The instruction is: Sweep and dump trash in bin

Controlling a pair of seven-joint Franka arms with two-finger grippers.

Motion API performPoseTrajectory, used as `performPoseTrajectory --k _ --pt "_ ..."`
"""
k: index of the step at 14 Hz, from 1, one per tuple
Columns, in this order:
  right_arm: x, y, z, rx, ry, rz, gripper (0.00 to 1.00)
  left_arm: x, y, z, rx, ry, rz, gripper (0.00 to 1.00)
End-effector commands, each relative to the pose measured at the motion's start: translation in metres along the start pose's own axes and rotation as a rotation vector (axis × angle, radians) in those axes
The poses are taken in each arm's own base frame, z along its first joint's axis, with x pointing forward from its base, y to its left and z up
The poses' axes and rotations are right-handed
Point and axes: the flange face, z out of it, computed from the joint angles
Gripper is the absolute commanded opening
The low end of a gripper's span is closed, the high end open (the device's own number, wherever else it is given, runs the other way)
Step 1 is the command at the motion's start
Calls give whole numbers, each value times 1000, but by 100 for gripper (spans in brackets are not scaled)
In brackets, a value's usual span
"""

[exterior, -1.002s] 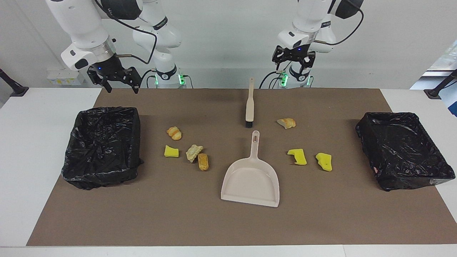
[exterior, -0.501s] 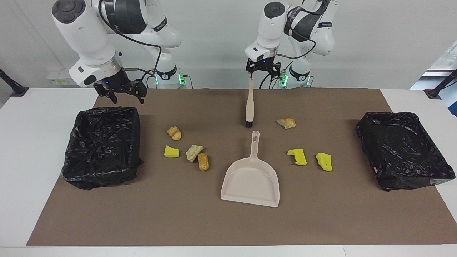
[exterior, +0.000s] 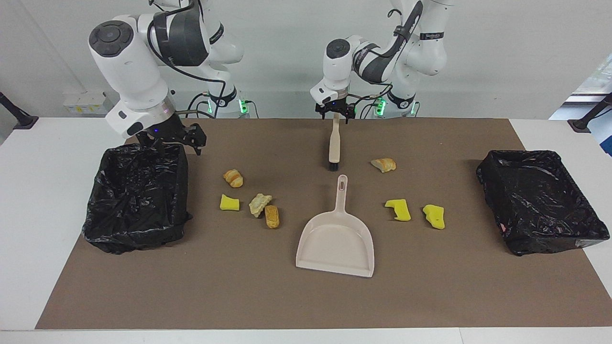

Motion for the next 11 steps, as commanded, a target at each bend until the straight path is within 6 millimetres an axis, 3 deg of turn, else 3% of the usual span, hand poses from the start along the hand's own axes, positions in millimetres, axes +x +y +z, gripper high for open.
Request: performPoseTrajectory --k 1,3,7,9,11 --pt "4 0 -2 -13 12 17 100 -4 0 -2 -9 -4 -5 73" --pt "3 -11 -1 -14 8 8 100 -5 -1 -1 -2 -14 -7 63" --pt "3 -13 -2 -13 13 4 100 -10 -6 2 30 -65 -12 1" --pt "7 -15 8 -3 -11 3 100 -10 -7 -2 40 -84 -12 0" --pt "14 -39 17 -14 -14 -18 100 -1 -13 -12 41 -97 -25 0"
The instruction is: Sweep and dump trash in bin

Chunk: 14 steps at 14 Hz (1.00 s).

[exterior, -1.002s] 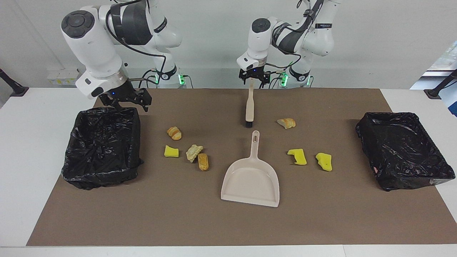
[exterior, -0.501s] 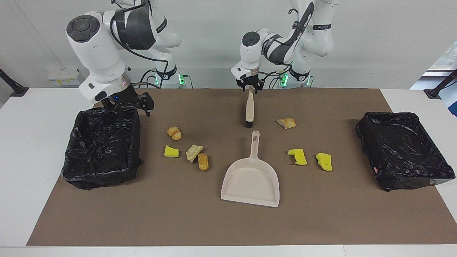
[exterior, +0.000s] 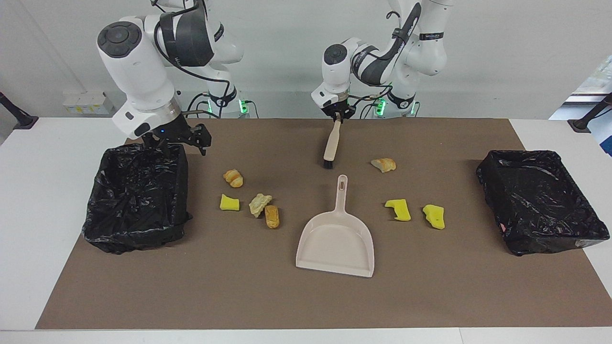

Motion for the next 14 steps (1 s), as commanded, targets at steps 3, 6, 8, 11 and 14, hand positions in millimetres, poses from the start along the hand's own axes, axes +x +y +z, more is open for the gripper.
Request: performPoseTrajectory --k 3,6,8,11,14 --pt "19 -43 13 -10 23 50 100 25 -45 -32 -15 -42 -66 0" --pt "28 -73 25 7 48 116 100 48 -94 -29 -41 -62 -76 0" --pt "30 -107 33 11 64 143 100 57 -124 -25 -50 -73 -70 0" --pt "32 -150 45 25 92 195 100 76 -171 -19 -73 -77 -62 0" --pt "29 -194 58 37 105 239 100 108 -226 -24 -85 -69 -37 0"
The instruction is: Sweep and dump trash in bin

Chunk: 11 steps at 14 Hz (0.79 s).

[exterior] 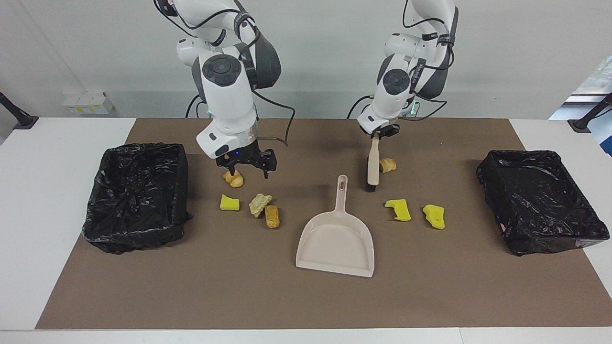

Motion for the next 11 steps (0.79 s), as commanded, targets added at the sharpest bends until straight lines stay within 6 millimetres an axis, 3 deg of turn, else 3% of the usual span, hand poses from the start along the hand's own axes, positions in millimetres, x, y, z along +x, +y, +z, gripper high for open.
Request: performPoseTrajectory --k 1,4,8,11 --pt "-10 -48 15 16 22 67 100 35 -40 -17 25 13 30 0" --pt "-18 -87 34 56 55 133 100 65 -76 -45 36 47 56 0" --pt "-50 -181 81 71 60 199 100 94 -121 -111 38 107 177 0" --pt "-59 -208 105 64 94 181 100 120 -151 -131 259 118 437 0"
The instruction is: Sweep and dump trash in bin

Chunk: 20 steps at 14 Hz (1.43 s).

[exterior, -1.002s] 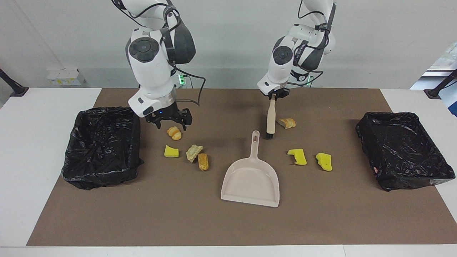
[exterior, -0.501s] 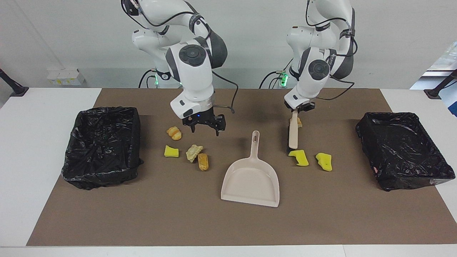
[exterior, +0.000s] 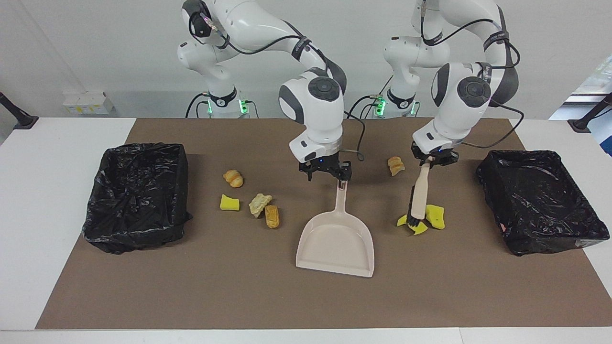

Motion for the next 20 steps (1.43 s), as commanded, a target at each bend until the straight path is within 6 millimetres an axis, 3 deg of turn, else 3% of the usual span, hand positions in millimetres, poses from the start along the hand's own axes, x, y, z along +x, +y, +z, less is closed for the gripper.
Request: performPoseTrajectory --k 1,3,6,8,10,12,15,20 --pt "0 -17 14 3 31 -5 100 29 -40 -11 113 14 265 0" --pt "-1 -19 14 10 33 -8 100 34 -80 -12 148 46 328 0" --pt "-7 -25 31 10 36 -23 100 70 -123 -3 175 71 376 0" --pt "-5 -24 35 3 42 -30 100 86 -141 2 212 66 468 0" --pt "-3 -23 36 3 44 -30 100 93 -147 17 238 81 551 0" --pt "-5 -24 35 -2 51 -44 100 86 -143 49 212 51 605 0" --pt "-2 -21 34 -3 54 -44 100 62 -126 74 162 6 694 0" --pt "0 -19 35 -5 57 -47 100 26 -90 88 65 -87 712 0"
